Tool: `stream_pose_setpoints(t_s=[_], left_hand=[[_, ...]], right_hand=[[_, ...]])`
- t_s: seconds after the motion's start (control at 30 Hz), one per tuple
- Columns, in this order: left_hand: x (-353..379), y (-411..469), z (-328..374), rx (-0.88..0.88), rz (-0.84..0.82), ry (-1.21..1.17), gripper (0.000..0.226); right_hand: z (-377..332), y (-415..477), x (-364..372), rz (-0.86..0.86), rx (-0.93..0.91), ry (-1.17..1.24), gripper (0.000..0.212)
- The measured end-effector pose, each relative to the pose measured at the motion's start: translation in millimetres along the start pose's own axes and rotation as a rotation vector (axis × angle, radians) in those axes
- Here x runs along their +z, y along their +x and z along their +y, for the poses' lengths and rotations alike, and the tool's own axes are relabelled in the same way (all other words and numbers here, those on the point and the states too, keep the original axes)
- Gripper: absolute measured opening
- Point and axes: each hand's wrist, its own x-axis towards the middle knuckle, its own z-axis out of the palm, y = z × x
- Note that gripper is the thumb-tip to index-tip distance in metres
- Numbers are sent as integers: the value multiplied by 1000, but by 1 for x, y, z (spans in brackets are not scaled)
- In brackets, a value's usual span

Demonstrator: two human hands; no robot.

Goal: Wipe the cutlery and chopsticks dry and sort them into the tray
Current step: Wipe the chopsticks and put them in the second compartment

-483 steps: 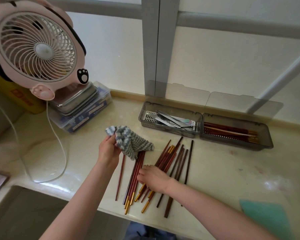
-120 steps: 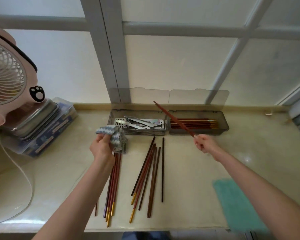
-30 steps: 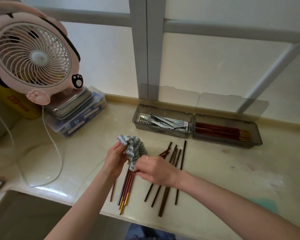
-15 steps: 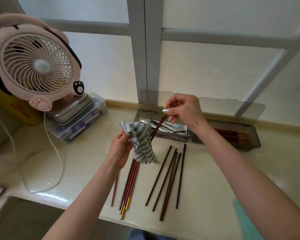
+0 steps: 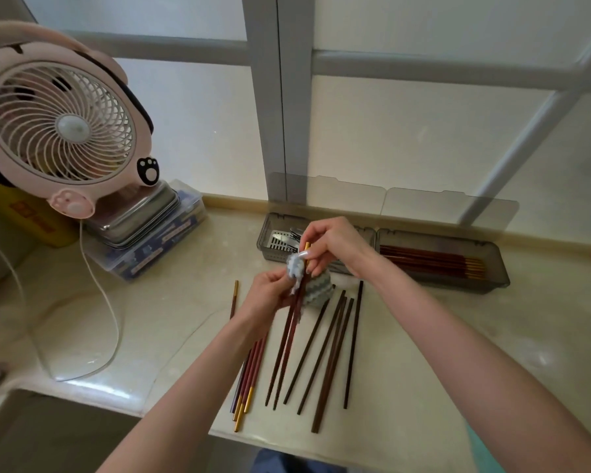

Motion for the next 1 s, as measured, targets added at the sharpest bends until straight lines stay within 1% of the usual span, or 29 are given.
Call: stream_pose_setpoints(t_s=[0.07,0.13,0.2,0.3,0.37,0.47,0.53,0.6,0.73,0.93,1.0], left_hand=[[-4,0,-2,-11,-49,36,18],[-9,3,-3,-10,-74,67,18],[-11,6,-3,-6,-72,80,18],[-8,7,-4,-18,-68,103,14],[-5,8,-3,-22,-48,167,14],[-3,14,2,-31,-36,280,16],[1,17,7,-27,-65,350,17],[6,18,9,-24,-93,371,16],[7,16,11,-60,-127,376,15],[-8,6,1,-121,-155,451,17],[-12,5,-1,-130,-151,479,18]], right_hand=[[9,1,3,4,-10,-9,19],[16,0,3,-20,-34,-44,14],[20,0,1,-9,-54,-82,7],[25,-1,-2,36,-68,-69,7],[26,-3,-3,22,-82,-61,4],[24,-6,-4,15,-95,-147,5],[24,-6,-6,63,-99,-216,6],[25,-5,-8,123,-96,-251,7],[24,-5,-23,195,-94,-199,8],[26,1,-70,421,-66,-145,8],[29,2,-81,473,-58,-148,4]])
